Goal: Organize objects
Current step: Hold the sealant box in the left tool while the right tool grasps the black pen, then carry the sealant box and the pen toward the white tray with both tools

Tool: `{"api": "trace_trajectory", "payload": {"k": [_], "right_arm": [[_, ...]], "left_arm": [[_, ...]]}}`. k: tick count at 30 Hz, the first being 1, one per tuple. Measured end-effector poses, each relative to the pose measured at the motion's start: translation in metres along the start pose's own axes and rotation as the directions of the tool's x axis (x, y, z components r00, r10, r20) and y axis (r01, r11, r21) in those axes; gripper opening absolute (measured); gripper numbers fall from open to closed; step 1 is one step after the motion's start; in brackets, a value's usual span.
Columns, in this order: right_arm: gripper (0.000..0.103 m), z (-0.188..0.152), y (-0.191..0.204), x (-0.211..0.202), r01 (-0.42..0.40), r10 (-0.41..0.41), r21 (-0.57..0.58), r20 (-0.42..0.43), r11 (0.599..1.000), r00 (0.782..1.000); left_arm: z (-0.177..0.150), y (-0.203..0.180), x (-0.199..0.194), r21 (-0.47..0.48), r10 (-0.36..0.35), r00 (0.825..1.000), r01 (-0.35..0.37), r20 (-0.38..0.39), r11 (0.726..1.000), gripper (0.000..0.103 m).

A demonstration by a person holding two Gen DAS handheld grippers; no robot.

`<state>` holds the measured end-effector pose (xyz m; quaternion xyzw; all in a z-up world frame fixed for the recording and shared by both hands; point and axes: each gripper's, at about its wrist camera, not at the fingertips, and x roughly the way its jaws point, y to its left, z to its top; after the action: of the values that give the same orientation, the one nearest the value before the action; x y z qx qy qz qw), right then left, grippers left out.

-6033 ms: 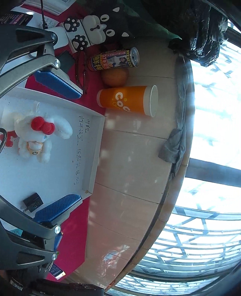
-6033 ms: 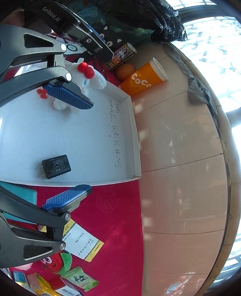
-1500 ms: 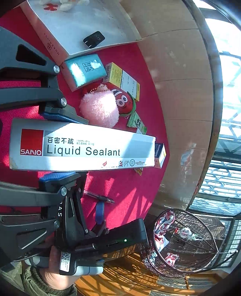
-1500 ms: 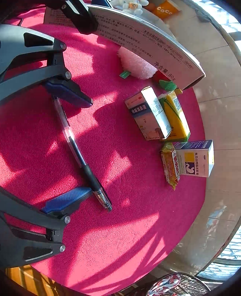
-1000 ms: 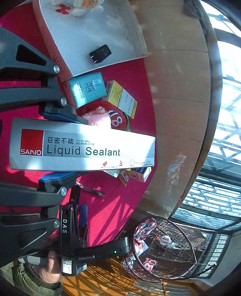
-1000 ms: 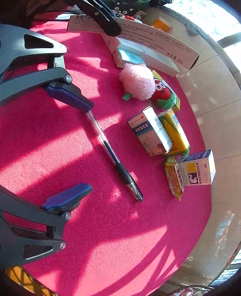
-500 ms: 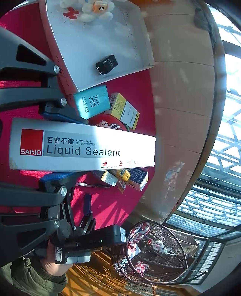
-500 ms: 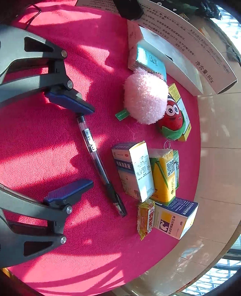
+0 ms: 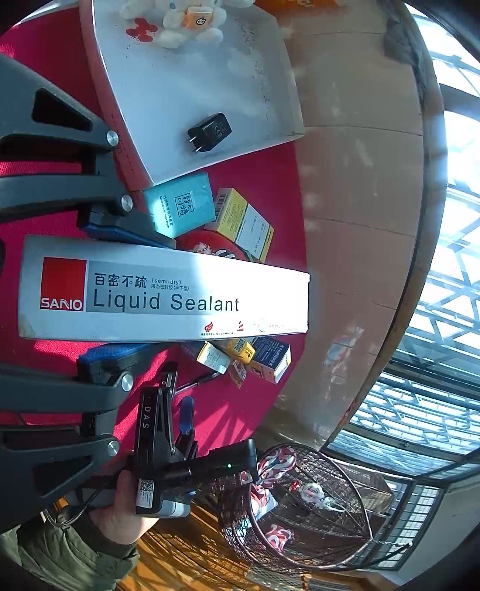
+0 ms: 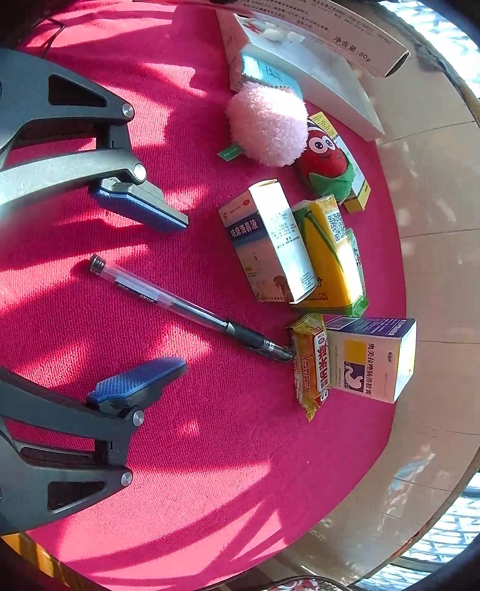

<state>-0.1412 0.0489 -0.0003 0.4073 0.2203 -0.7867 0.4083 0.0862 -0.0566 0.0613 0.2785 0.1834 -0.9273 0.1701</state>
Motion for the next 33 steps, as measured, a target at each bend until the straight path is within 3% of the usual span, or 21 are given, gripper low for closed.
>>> {"api": "trace_trajectory", "payload": {"k": [2,4,9,12,14,17,24,33], "right_arm": [[0.070,0.002,0.005,0.000,0.019,-0.019,-0.001,0.008,1.000,1.000],[0.061,0.001,0.008,-0.001,0.015,-0.014,-0.009,0.016,1.000,1.000],[0.020,-0.003,0.003,-0.006,0.001,0.000,-0.007,0.040,1.000,0.999],[0.011,-0.006,-0.006,-0.010,-0.036,0.034,0.032,0.055,0.999,0.998],[0.009,-0.009,-0.014,-0.016,-0.078,0.072,0.077,0.075,0.994,0.995],[0.008,-0.009,-0.021,-0.040,-0.085,0.067,0.109,0.158,0.990,0.985],[0.008,0.015,-0.006,-0.104,-0.124,0.100,0.050,0.340,0.991,0.935],[0.008,0.016,0.011,-0.118,-0.197,0.179,0.014,0.358,0.980,0.916]], "left_arm": [[0.000,0.000,-0.001,0.002,0.010,1.000,-0.010,0.003,1.000,0.044],[0.000,0.000,-0.002,0.007,0.021,1.000,-0.021,0.012,1.000,0.044],[0.001,-0.002,-0.003,0.007,0.026,0.999,-0.027,0.025,1.000,0.044],[0.001,-0.006,-0.007,0.028,0.040,0.999,-0.041,0.037,0.999,0.044],[0.002,-0.004,-0.010,0.030,0.049,0.998,-0.051,0.050,0.998,0.044],[0.005,0.000,-0.016,0.012,0.059,0.996,-0.060,0.071,0.998,0.044],[0.006,0.005,-0.024,-0.009,0.081,0.992,-0.081,0.097,0.997,0.044],[0.005,0.012,-0.030,-0.032,0.091,0.990,-0.088,0.109,0.996,0.044]]}}
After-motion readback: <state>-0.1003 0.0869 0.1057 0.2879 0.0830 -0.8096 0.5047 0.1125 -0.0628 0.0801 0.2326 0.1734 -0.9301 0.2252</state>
